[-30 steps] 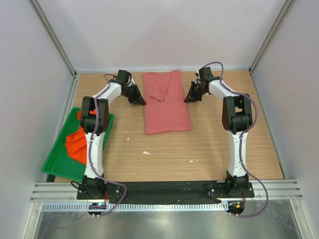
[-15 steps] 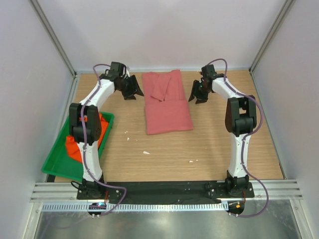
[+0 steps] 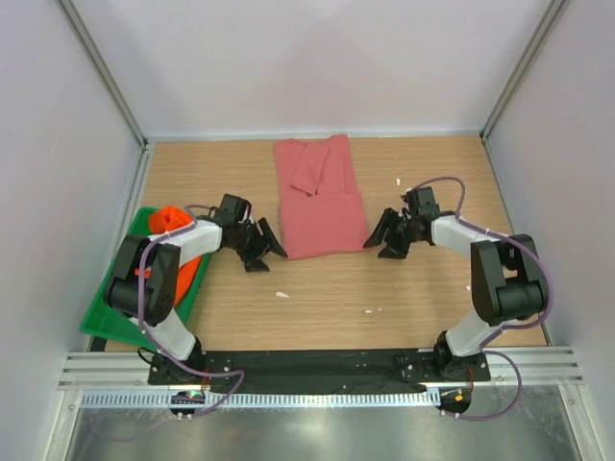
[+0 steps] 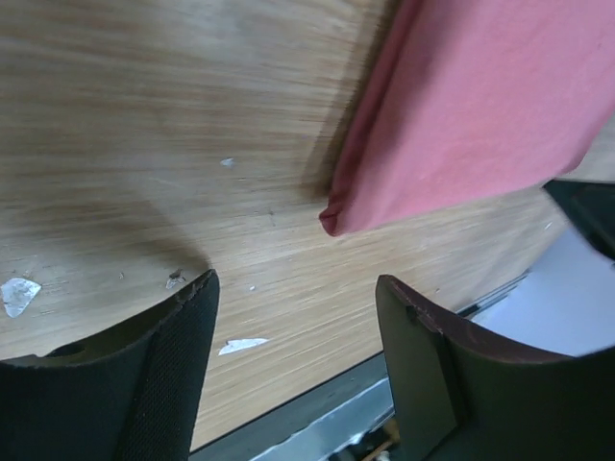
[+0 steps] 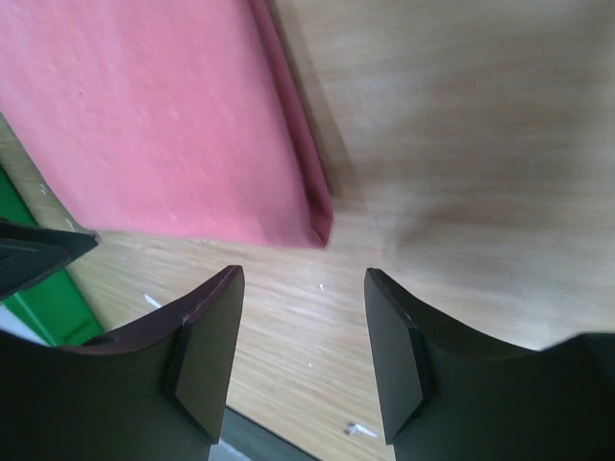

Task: Fold and stack the t-shirts
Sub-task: Fold the tshirt

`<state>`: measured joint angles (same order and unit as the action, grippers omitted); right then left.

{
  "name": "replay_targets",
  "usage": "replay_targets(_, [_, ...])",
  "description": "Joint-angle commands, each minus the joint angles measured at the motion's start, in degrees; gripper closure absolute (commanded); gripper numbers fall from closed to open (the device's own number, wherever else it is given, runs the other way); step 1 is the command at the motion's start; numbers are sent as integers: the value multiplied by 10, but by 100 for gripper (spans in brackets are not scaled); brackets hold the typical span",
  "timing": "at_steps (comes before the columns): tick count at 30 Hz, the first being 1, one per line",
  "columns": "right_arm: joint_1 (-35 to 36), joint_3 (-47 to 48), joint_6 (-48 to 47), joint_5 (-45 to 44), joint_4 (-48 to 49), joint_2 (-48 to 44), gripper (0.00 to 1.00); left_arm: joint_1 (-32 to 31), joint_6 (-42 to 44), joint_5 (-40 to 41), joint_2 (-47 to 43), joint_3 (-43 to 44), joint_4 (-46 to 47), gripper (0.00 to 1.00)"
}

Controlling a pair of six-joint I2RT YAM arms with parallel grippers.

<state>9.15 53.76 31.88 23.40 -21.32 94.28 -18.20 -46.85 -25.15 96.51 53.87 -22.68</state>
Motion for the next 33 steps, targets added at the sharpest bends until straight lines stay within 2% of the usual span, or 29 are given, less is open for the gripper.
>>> replay_targets(1, [0, -72, 107, 29, 181, -54, 41, 0, -142, -3, -33, -45, 138, 32])
replay_targets(6, [0, -149, 202, -12, 257, -101, 40, -15, -245, 62, -51, -105, 193, 29])
replay_targets(7, [-1, -180, 216, -19, 299, -118, 40, -20, -265, 74, -55, -116, 205, 28])
replay_targets(11, [0, -238, 276, -64, 367, -144, 40, -28, -387, 110, -62, -174, 288, 29])
replay_targets(14, [0, -269, 317, -82, 404, -147, 40, -46, -445, 134, -66, -196, 295, 30])
replay_targets(16, [1, -289, 346, -92, 421, -147, 39, -61, -470, 176, -84, -209, 295, 30])
replay_targets(22, [0, -339, 422, -107, 491, -127, 40, -81, -546, 232, -93, -222, 290, 34])
replay_targets(28, [4, -349, 443, -113, 511, -112, 39, -92, -597, 265, -84, -242, 308, 40])
replay_targets(33, [16, -350, 463, -128, 513, -109, 39, -96, -602, 265, -74, -242, 315, 40])
